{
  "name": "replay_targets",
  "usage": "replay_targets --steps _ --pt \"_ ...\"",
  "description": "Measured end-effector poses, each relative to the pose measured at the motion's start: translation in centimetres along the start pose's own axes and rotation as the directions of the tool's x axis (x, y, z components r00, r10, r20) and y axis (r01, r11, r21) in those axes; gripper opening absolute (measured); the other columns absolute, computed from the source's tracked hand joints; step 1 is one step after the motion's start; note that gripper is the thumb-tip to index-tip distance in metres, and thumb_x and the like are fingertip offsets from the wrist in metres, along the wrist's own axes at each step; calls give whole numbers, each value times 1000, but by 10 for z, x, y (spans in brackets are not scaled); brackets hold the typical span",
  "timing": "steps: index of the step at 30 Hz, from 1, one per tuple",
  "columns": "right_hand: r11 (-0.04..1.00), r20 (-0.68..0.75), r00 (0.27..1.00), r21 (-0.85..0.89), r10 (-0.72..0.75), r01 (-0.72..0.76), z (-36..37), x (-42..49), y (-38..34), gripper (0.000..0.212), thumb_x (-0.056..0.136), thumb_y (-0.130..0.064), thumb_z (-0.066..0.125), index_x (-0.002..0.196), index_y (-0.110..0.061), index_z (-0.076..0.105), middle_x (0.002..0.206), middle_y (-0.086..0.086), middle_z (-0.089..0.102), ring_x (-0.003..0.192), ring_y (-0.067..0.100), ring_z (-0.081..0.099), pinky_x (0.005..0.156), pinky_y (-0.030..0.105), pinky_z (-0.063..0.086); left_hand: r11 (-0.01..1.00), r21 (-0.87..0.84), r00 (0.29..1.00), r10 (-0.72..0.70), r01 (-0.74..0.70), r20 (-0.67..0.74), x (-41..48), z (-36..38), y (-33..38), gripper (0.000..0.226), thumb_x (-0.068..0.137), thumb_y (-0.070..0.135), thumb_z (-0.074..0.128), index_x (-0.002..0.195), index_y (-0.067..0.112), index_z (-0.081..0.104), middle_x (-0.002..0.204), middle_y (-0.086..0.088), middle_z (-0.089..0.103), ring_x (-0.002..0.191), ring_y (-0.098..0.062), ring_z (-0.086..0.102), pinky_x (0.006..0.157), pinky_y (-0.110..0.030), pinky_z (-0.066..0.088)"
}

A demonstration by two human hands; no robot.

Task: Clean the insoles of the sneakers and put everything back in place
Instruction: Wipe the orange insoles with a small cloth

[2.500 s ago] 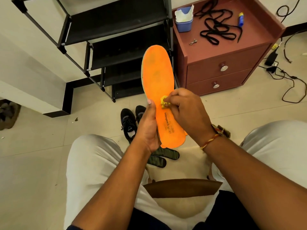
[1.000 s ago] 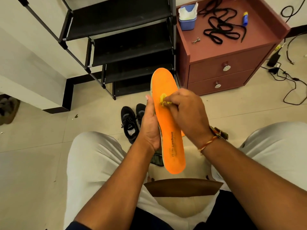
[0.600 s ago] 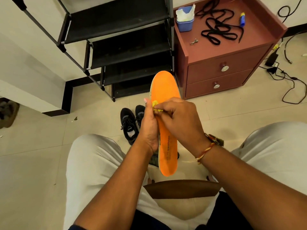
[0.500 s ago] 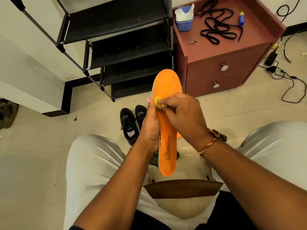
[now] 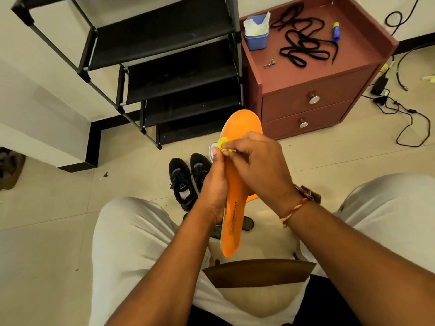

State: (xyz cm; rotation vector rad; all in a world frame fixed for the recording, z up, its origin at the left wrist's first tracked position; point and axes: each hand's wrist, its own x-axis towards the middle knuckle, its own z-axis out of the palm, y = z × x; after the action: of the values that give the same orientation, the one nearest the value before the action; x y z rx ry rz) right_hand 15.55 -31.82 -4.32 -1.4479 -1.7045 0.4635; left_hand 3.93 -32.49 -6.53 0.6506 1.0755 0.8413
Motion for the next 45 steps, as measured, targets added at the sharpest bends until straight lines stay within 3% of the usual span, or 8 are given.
replay_targets --steps 7,15,20,25,30,34,40,45 --pt "984 -159 973 -23 168 -174 -18 23 35 19 93 -24 69 108 -16 76 107 3 71 93 11 61 83 29 55 982 161 982 -126 103 140 -2 5 -2 66 100 63 10 131 24 53 112 -15 74 89 -26 74 74 -37 57" --pt "785 8 862 408 507 -466 -19 29 42 25 90 -27 73 113 -18 74 113 -3 71 105 12 64 88 31 57 985 70 978 -164 156 126 -4 2 2 48 102 58 19 114 29 55 93 -4 79 83 -25 77 67 -38 63" --pt "854 18 911 343 411 -392 -14 26 37 22 90 -25 72 111 -18 74 109 -5 71 101 8 64 83 16 52 993 -27 990 -111 114 82 -1 3 5 69 91 64 42 147 25 46 131 -15 66 116 -37 66 91 -51 57" --pt "960 -14 974 172 225 -220 -8 20 32 21 91 -23 71 112 -21 74 109 -11 66 100 0 58 85 7 44 987 -157 997 48 -38 56 2 6 11 38 104 37 41 139 28 54 131 -10 67 121 -32 64 98 -53 54" --pt "987 -81 997 -156 15 -28 -2 10 17 20 94 -25 66 111 -20 76 104 -3 70 105 19 54 86 25 42 992 -93 996 90 -87 26 2 5 10 41 107 33 39 144 20 51 133 -14 65 126 -32 60 106 -54 47" --pt "984 -46 998 -175 -39 30 0 5 10 18 95 -25 64 107 -20 77 100 0 68 99 22 57 81 34 48 990 -60 992 126 -126 -16 1 6 11 37 106 32 39 135 19 58 129 -14 67 124 -32 62 107 -55 47" --pt "984 -159 980 -112 122 -141 -10 19 35 18 95 -22 67 108 -14 76 101 6 69 90 20 61 74 35 58 989 -16 989 145 -145 2 0 5 12 39 105 34 41 139 21 54 124 -5 71 113 -26 68 96 -50 56" --pt "997 -51 999 -70 17 -20 0 4 10 20 96 -25 64 110 -17 76 106 3 69 97 17 61 82 28 52 989 -15 989 149 -149 -9 0 7 13 36 106 31 39 135 21 58 120 -5 72 111 -20 69 94 -41 57"
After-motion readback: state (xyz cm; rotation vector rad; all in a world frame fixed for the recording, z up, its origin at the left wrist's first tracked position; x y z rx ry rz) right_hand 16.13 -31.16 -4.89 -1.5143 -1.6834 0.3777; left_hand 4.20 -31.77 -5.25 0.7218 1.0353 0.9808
